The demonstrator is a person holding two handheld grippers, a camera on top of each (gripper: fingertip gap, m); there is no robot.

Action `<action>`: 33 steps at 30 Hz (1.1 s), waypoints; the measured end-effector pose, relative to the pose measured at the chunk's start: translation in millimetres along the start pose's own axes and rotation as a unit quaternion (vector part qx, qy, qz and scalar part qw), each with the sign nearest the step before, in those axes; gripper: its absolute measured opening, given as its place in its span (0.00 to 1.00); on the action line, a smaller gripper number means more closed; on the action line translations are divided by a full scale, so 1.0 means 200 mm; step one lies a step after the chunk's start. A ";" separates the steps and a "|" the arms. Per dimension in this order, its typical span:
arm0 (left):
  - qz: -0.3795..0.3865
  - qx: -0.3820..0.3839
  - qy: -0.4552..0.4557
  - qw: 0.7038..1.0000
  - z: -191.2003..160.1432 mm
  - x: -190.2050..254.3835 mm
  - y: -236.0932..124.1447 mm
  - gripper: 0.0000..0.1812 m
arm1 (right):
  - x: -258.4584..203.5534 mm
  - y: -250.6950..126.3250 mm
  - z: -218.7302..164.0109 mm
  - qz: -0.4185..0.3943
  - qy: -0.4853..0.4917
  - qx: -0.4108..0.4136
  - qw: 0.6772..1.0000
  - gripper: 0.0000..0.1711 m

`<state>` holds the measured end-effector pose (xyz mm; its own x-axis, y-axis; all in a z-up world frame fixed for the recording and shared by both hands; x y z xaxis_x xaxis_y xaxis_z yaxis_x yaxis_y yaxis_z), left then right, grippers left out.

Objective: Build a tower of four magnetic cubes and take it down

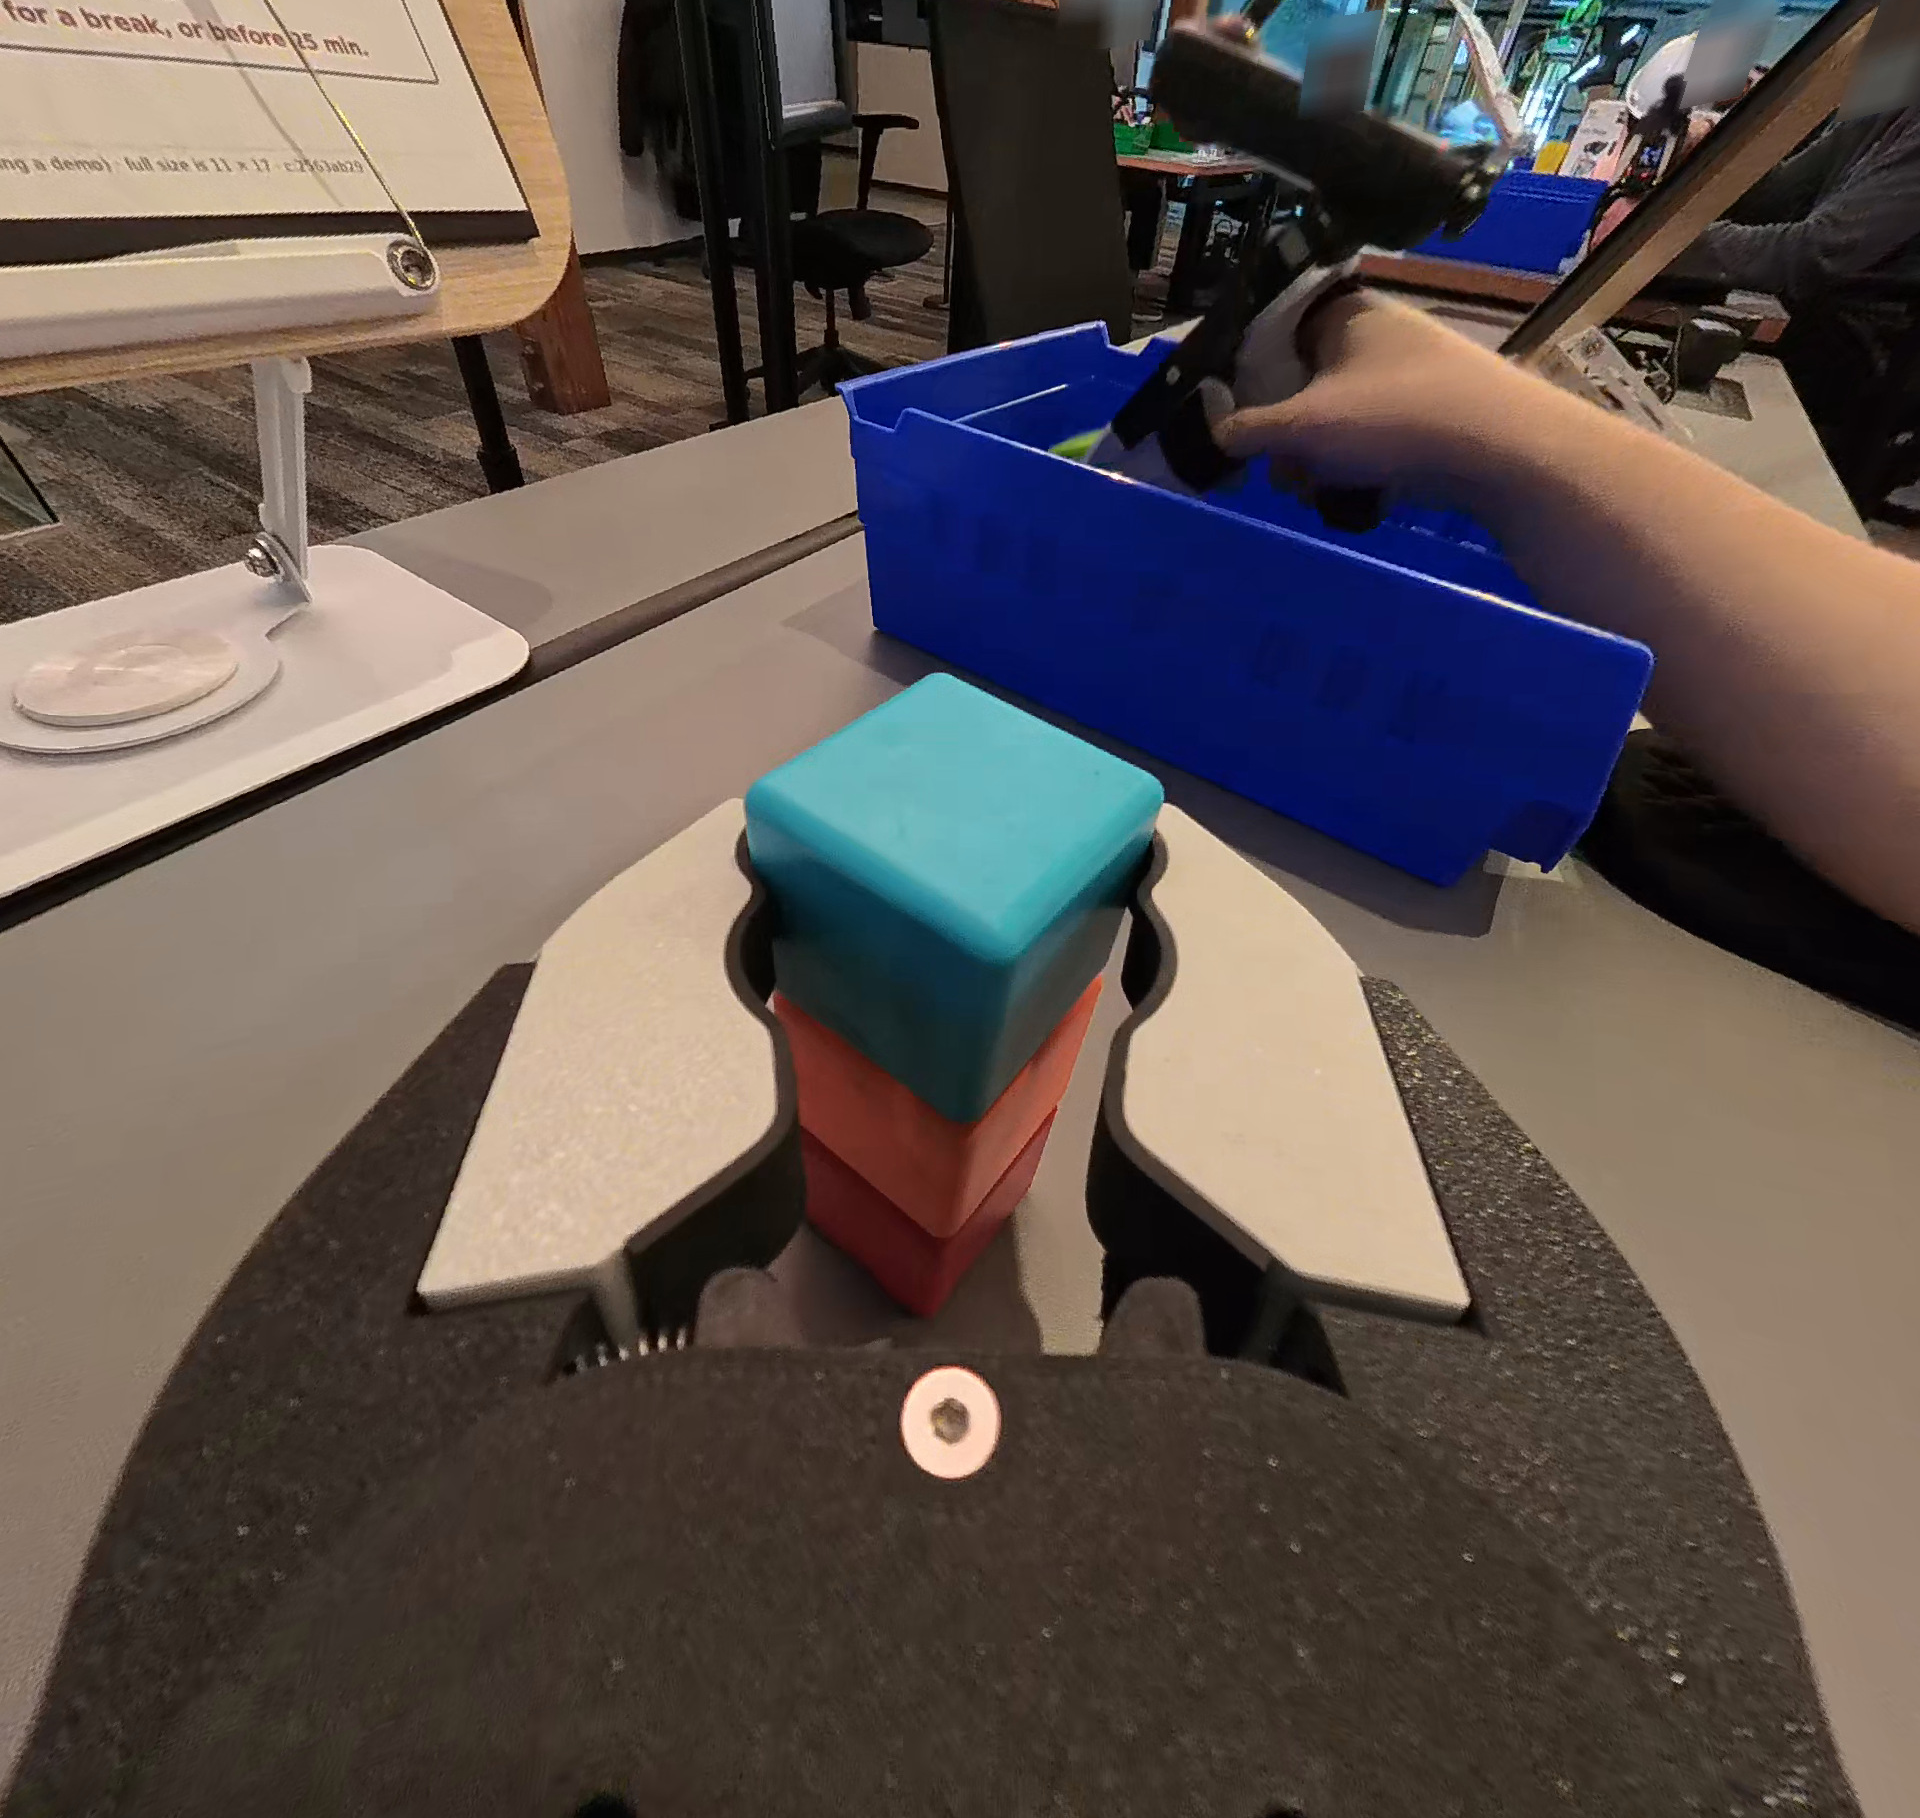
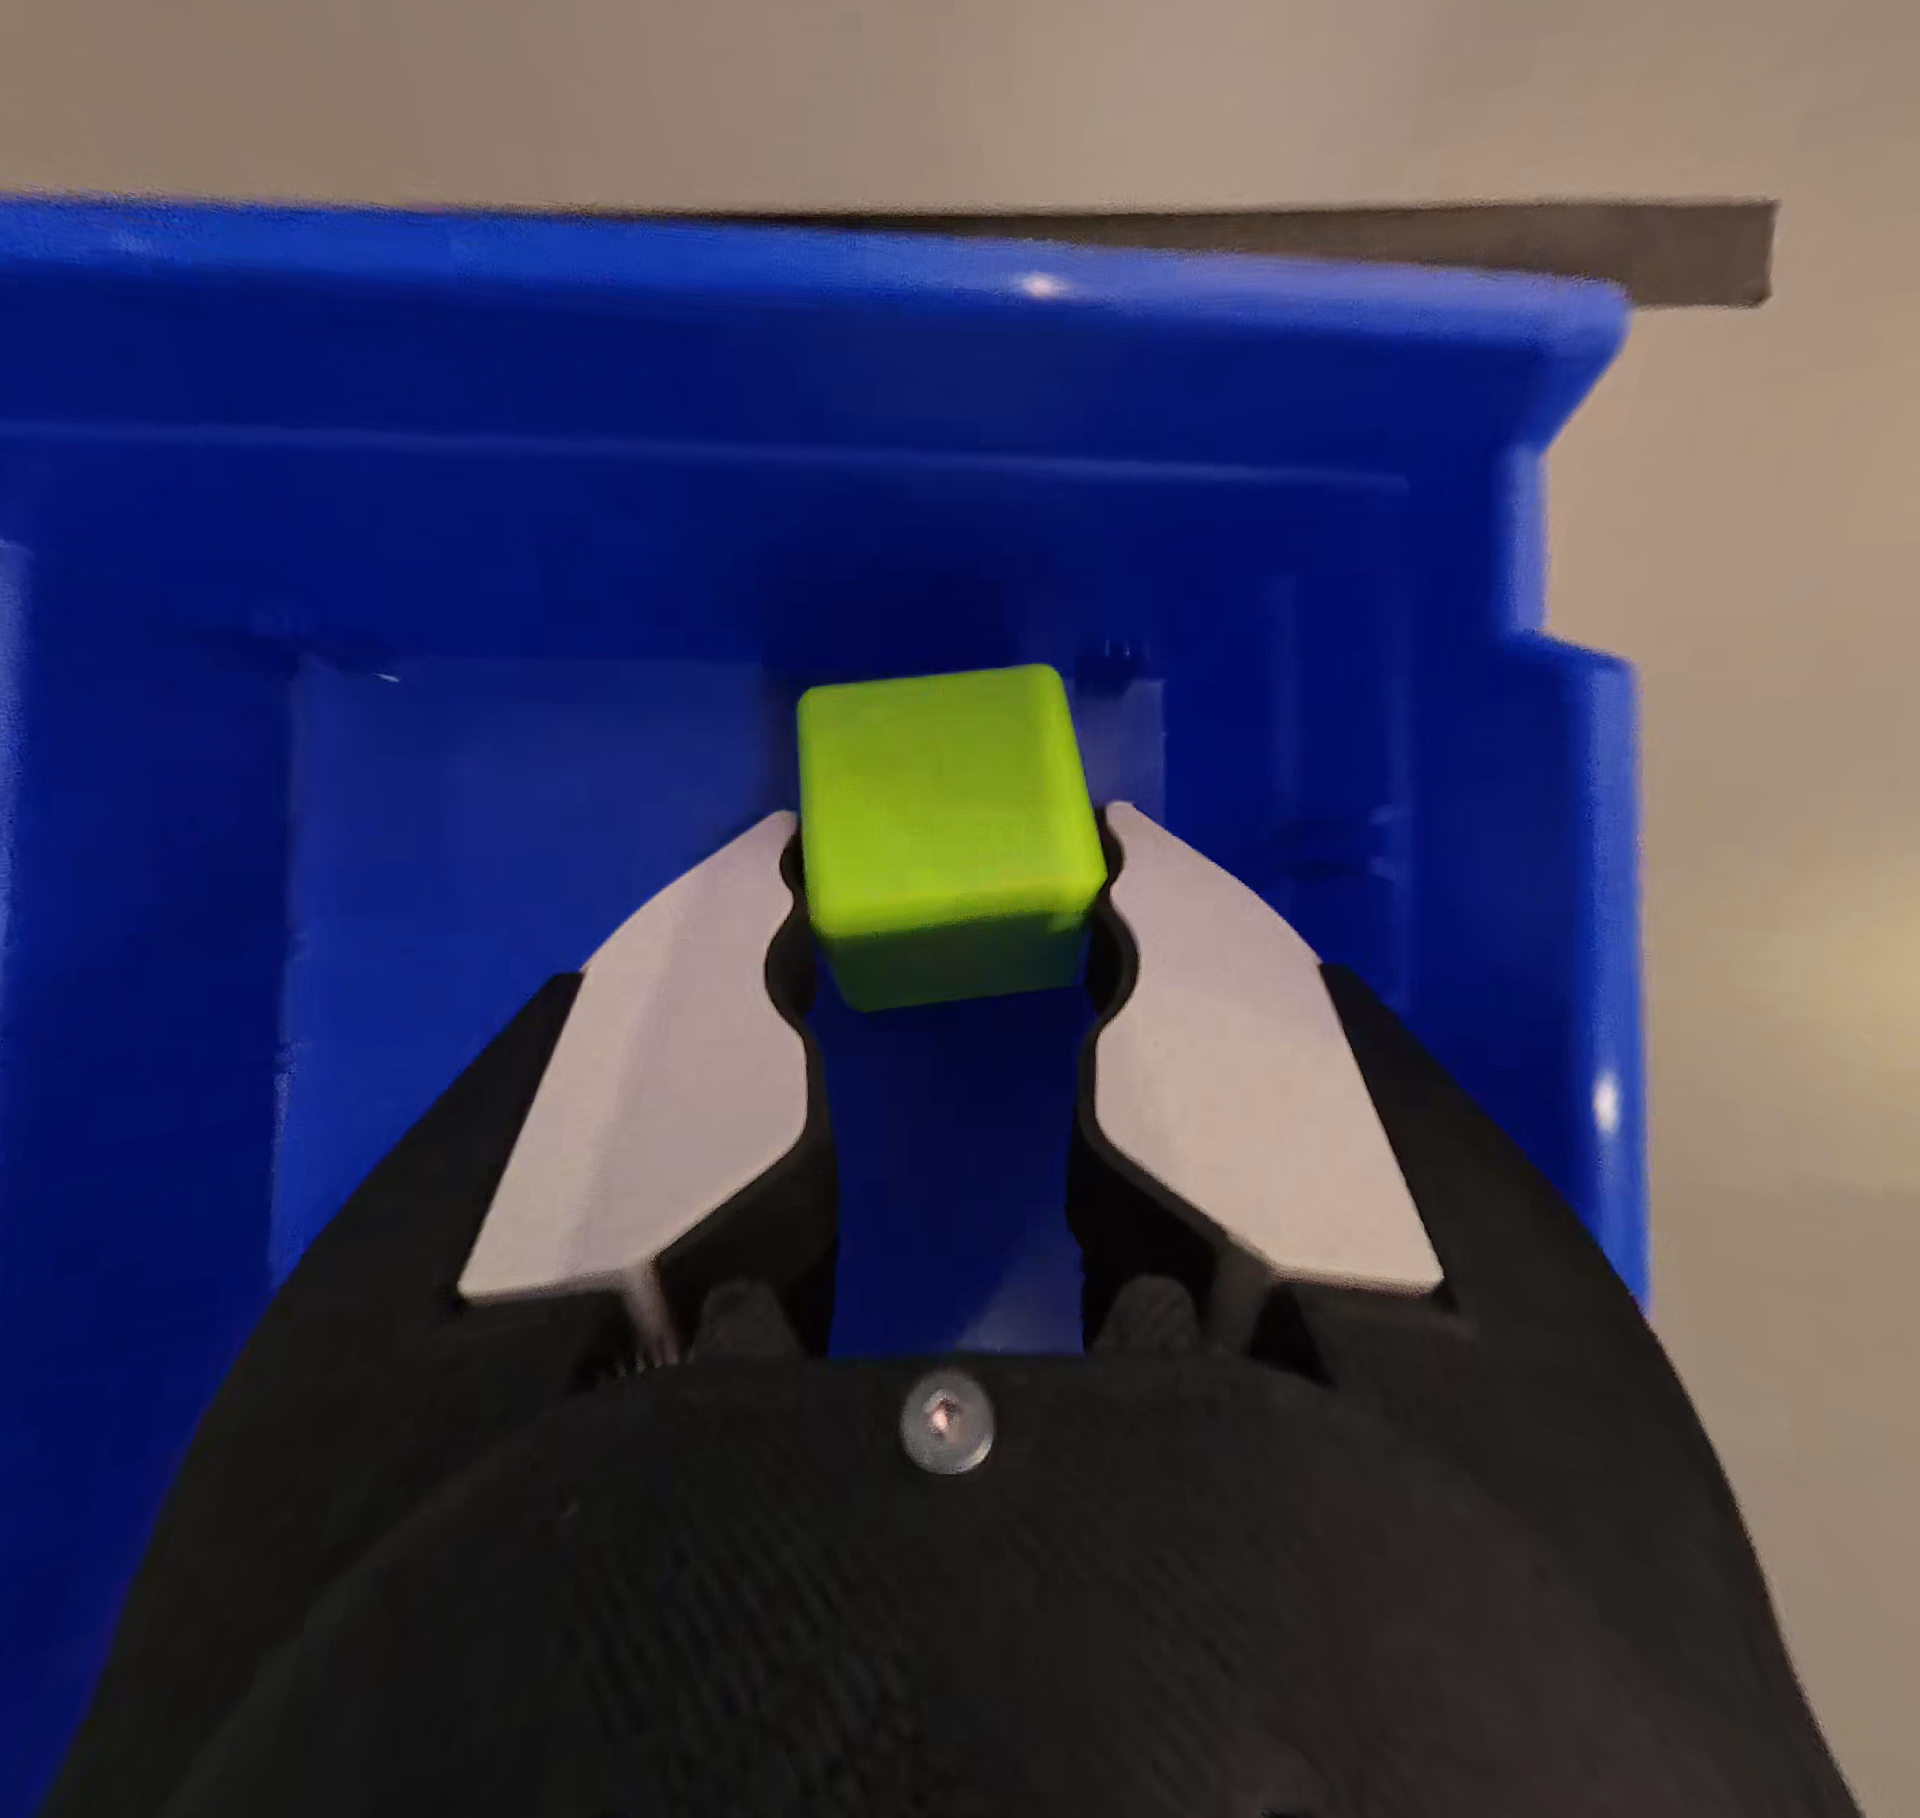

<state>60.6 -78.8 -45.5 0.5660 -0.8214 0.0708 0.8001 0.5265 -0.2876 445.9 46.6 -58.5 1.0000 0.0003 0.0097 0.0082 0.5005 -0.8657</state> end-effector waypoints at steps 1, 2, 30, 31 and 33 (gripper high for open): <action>0.000 0.000 0.000 1.000 0.00 0.00 0.00 0.36 | 0.00 0.03 -0.01 -0.009 -0.004 -0.012 1.000 0.30; 0.000 -0.001 0.001 1.000 0.00 0.00 0.00 0.36 | 0.00 0.05 -0.02 -0.014 -0.010 -0.022 1.000 0.31; 0.058 -0.113 -0.007 0.992 -0.15 0.02 0.01 0.51 | -0.74 -0.92 0.03 0.251 -0.253 0.244 0.902 0.39; 0.056 -0.109 -0.011 0.992 -0.14 0.02 0.01 0.50 | -0.82 -0.93 0.01 0.289 -0.286 0.237 0.883 0.40; 0.057 -0.106 -0.015 0.993 -0.14 0.01 0.02 0.48 | -0.98 -0.90 -0.05 0.351 -0.354 0.209 0.841 0.41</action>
<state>58.4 -84.7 -73.1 0.6587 -0.7504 0.0545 0.6723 0.5545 -0.4905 248.5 -52.4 89.8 0.5028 0.8644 -0.0078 -0.7336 0.4220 -0.5326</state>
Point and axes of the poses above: each gripper's, where its closed fingertips meet, y out along the fingers, z out of its top, x = y × z across the jaws, the point moved 9 cm from there along -y, back along the fingers, and after that the axes turned 6 degrees about -x, right-handed, at the moved point
